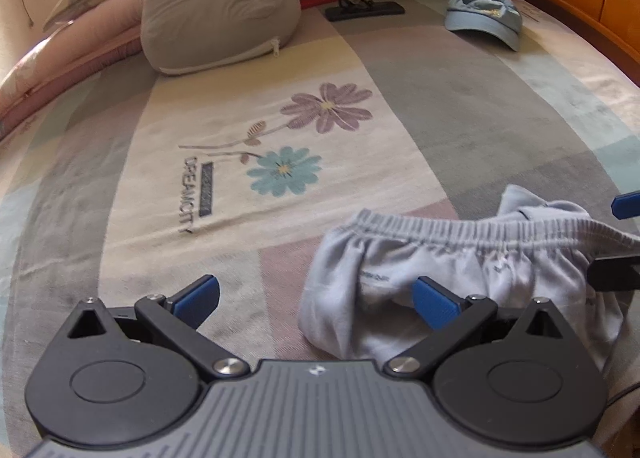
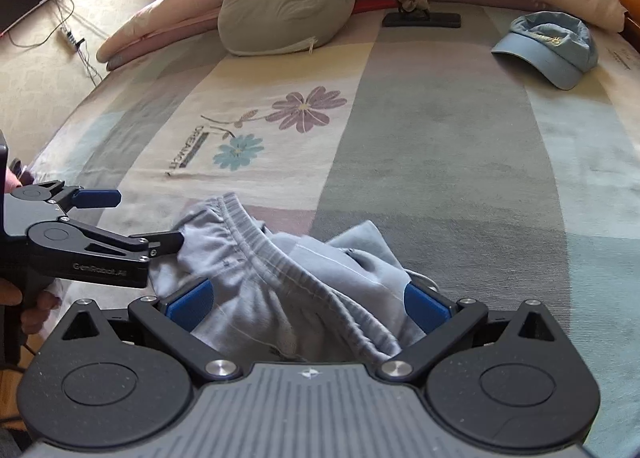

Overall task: Fold clothes
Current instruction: 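Grasp the sweatpants waistband with the right gripper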

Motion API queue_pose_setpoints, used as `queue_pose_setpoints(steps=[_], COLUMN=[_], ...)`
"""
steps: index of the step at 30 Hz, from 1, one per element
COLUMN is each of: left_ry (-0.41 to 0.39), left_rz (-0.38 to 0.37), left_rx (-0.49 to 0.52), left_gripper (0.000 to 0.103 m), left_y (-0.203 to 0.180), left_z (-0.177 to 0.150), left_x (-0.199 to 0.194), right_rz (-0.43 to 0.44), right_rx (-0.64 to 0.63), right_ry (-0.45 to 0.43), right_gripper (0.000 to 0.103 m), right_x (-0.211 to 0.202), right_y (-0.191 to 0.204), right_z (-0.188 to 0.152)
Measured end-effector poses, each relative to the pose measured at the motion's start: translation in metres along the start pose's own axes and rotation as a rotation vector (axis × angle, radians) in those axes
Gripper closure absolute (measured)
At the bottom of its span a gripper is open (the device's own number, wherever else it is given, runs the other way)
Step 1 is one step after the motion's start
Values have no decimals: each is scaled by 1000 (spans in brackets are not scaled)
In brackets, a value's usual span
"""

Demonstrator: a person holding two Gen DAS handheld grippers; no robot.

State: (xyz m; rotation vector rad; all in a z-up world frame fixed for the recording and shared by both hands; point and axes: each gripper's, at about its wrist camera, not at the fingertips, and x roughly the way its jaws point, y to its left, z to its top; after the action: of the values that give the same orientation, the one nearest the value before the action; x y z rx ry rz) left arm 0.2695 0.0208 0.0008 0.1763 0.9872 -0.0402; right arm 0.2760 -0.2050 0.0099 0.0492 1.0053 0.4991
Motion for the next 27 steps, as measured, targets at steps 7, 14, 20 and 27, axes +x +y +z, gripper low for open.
queue_pose_setpoints(steps=[7,14,20,27], left_ry=[15,-2,18,42], left_rz=[-22,-16,10,24], left_rx=[-8,-35,-70,-98], left_gripper=[1,1,1,1], left_y=[-6,-5,-4,-11], left_z=[-1,1,-4,-12], left_x=[-4,-16,-14,-14], right_rz=[125,328,417,453], right_rx=[-5,-87,-203,-155], right_ry=[48,99,113,170], right_gripper=[0,4,20,52], right_x=[0,7,13,46], right_y=[-14,-11,-7,-41], right_z=[-8,3,16,32])
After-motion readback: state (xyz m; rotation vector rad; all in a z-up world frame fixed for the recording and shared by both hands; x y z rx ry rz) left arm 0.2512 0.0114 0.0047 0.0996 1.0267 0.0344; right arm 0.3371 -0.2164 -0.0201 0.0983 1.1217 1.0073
